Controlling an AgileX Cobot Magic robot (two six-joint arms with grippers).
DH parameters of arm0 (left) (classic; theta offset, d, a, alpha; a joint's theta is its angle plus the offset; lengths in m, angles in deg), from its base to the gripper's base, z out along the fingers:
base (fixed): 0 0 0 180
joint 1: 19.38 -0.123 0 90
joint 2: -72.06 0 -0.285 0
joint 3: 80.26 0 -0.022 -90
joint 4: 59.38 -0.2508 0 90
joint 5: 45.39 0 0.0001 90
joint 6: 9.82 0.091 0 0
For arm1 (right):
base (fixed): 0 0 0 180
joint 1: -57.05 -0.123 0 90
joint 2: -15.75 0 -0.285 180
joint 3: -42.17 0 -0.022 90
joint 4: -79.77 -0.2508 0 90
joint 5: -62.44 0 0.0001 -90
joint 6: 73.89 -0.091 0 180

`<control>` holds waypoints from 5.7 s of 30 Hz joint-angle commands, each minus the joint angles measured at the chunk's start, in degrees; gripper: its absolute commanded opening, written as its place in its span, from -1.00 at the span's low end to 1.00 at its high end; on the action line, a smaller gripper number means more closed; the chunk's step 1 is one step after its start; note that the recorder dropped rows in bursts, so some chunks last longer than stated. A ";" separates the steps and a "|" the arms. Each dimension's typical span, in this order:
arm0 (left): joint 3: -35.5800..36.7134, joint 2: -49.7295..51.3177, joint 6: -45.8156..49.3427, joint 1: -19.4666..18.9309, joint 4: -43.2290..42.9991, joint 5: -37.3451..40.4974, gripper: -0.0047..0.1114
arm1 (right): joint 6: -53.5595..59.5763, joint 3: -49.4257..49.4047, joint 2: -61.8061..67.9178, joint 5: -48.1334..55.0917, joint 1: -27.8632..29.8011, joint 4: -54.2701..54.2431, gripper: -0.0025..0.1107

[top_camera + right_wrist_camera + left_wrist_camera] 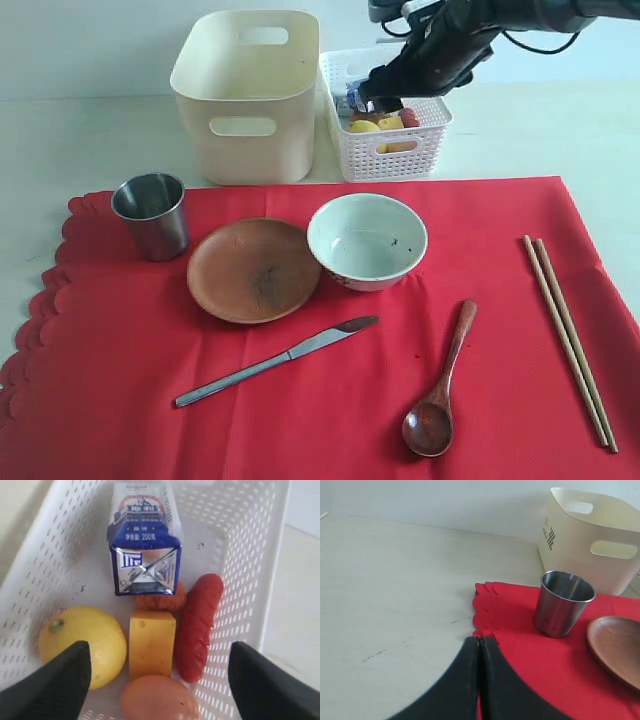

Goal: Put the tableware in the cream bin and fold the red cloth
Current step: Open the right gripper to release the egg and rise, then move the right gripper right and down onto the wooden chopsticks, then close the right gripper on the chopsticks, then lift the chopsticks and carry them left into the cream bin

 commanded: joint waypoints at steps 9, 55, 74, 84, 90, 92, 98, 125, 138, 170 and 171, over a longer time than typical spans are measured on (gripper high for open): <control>0.19 -0.36 0.03 -0.09 0.41 -0.26 -0.92 | 0.04 0.58 -11.34 10.65 0.12 0.31 0.28; 0.19 -0.36 0.03 -0.09 0.41 -0.26 -0.92 | -0.88 -31.90 -43.52 22.34 0.12 -3.51 0.26; 0.19 -0.36 0.03 -0.09 0.41 -0.26 -0.92 | -8.92 -49.58 -42.25 14.51 3.48 3.29 0.11; 0.19 -0.36 0.03 -0.09 0.41 -0.26 -0.92 | -8.92 -50.28 -36.49 14.46 6.57 1.82 0.04; 0.19 -0.36 0.03 -0.09 0.41 -0.26 -0.92 | -8.92 -50.28 -32.10 13.45 6.57 1.42 -0.02; 0.19 -0.36 0.03 -0.09 0.41 -0.26 -0.92 | -8.82 -50.28 -30.52 13.01 6.57 0.88 -0.08; 0.19 -0.36 0.03 -0.09 0.41 -0.26 -0.92 | -8.69 -50.28 -26.71 10.36 7.75 0.01 -0.11; 0.19 -0.36 0.03 -0.09 0.41 -0.26 -0.92 | -6.49 -50.28 -20.39 5.30 10.23 -2.69 -0.61; 0.19 -0.36 0.03 -0.09 0.41 -0.26 -0.92 | -5.84 -50.18 -22.70 4.11 10.23 -2.39 -0.88; 0.19 -0.36 0.03 -0.09 0.41 -0.26 -0.92 | 15.54 -43.77 -35.17 4.63 5.29 -27.79 -0.96; 0.19 -0.36 0.03 -0.09 0.41 -0.26 -0.92 | 15.54 -42.71 -35.17 4.63 4.43 -27.69 -0.96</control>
